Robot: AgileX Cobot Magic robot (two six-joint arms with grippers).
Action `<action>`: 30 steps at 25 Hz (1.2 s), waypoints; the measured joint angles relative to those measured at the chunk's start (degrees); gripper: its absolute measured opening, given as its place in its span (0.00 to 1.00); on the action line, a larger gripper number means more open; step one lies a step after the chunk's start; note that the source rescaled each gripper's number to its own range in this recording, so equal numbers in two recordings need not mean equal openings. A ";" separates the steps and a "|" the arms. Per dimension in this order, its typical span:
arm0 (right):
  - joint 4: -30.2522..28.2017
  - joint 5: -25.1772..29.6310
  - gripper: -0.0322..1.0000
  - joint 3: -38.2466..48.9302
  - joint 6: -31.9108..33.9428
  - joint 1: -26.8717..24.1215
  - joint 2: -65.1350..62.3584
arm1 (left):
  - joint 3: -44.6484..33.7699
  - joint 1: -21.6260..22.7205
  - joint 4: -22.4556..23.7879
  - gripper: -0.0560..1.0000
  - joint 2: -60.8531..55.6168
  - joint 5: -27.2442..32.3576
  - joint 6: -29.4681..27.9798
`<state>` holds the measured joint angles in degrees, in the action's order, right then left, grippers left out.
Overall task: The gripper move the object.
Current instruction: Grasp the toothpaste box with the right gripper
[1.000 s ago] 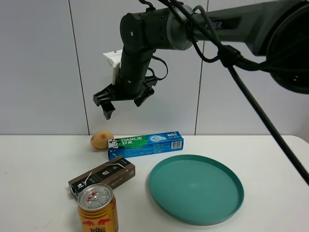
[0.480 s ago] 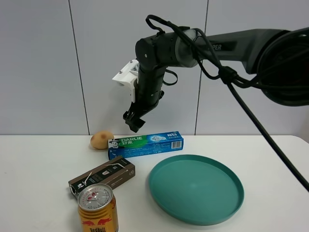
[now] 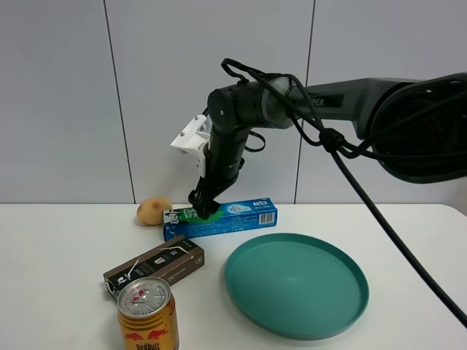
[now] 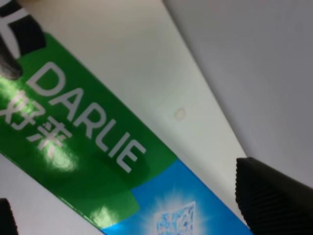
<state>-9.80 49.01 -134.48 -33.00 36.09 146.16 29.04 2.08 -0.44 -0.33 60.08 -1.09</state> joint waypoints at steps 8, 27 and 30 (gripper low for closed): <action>2.21 -4.89 0.91 0.00 -2.53 -1.36 2.12 | 0.00 0.00 0.00 1.00 0.00 0.00 0.00; 6.51 -9.11 0.91 0.00 -3.48 -2.74 5.50 | 0.00 0.00 0.00 1.00 0.00 0.00 0.00; 6.70 -9.71 0.91 0.00 -3.48 -2.74 5.61 | 0.00 0.00 0.00 1.00 0.00 0.00 0.00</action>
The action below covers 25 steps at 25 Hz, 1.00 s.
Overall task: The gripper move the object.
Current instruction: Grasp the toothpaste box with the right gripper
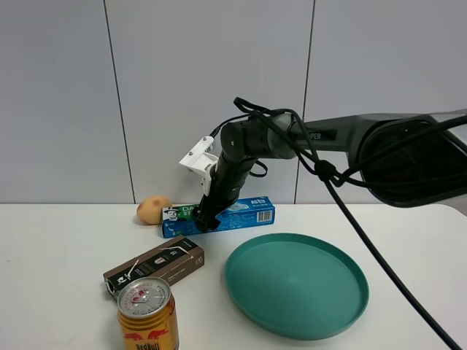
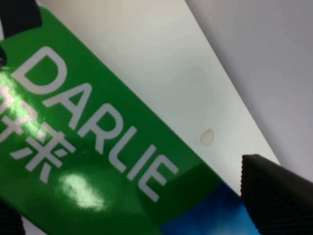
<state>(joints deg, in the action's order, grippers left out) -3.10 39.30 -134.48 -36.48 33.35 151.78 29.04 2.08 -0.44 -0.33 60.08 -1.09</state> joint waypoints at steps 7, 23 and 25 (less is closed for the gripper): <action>2.19 -1.71 0.91 0.00 -0.38 -0.11 0.43 | 0.00 0.00 0.00 1.00 0.00 0.00 0.00; 4.79 2.57 0.91 -0.78 -0.43 -0.11 0.40 | 0.00 0.00 0.00 1.00 0.00 0.00 0.00; 4.79 2.92 0.91 -0.89 -0.82 -0.11 0.28 | 0.00 0.00 0.00 1.00 0.00 0.00 0.00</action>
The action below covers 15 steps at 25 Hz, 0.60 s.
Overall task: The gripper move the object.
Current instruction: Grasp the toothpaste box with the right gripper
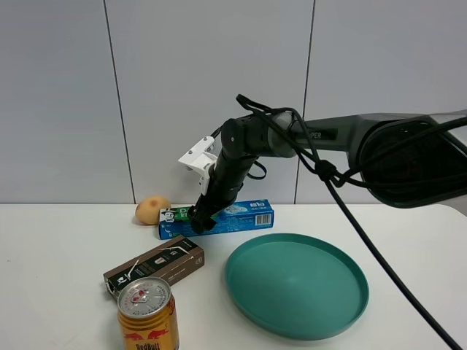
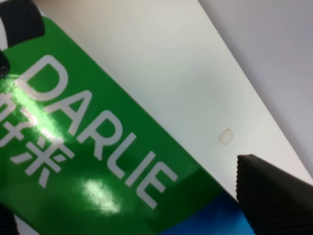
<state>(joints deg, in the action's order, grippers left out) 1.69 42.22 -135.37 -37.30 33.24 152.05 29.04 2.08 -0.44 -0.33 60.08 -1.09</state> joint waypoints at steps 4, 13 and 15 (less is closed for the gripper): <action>-0.05 3.12 0.91 0.12 -6.61 0.00 -0.93 | 0.00 0.00 0.00 1.00 0.00 0.00 0.00; -0.05 3.42 0.91 0.45 -25.15 0.00 -2.58 | 0.00 0.00 0.00 1.00 0.00 0.00 0.00; -0.09 2.54 0.91 0.45 -25.29 0.00 -2.60 | 0.00 0.00 0.00 1.00 0.00 0.00 0.00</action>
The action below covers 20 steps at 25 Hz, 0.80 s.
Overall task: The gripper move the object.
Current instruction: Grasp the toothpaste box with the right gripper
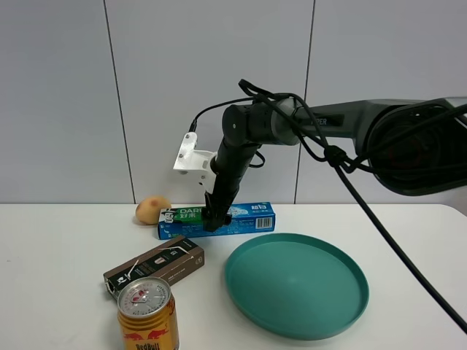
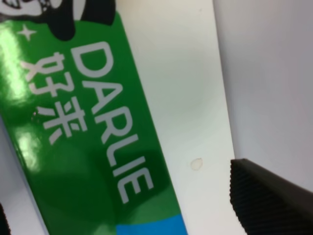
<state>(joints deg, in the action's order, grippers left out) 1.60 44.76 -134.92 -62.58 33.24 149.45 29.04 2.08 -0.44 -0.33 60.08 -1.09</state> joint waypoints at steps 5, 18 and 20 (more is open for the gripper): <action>0.37 -0.82 0.91 0.00 -0.04 -0.16 0.00 | 0.00 0.00 0.00 1.00 0.00 0.00 0.00; 7.79 -0.82 0.89 0.00 -0.04 -2.21 0.30 | 0.00 0.00 0.00 1.00 0.00 0.00 0.00; 7.86 -0.82 0.84 0.00 -0.04 -2.33 0.76 | 0.00 0.00 0.00 1.00 0.00 0.00 0.00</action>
<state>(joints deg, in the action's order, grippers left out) 9.46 43.93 -134.92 -62.62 30.91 150.22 29.04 2.08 -0.44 -0.33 60.08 -1.09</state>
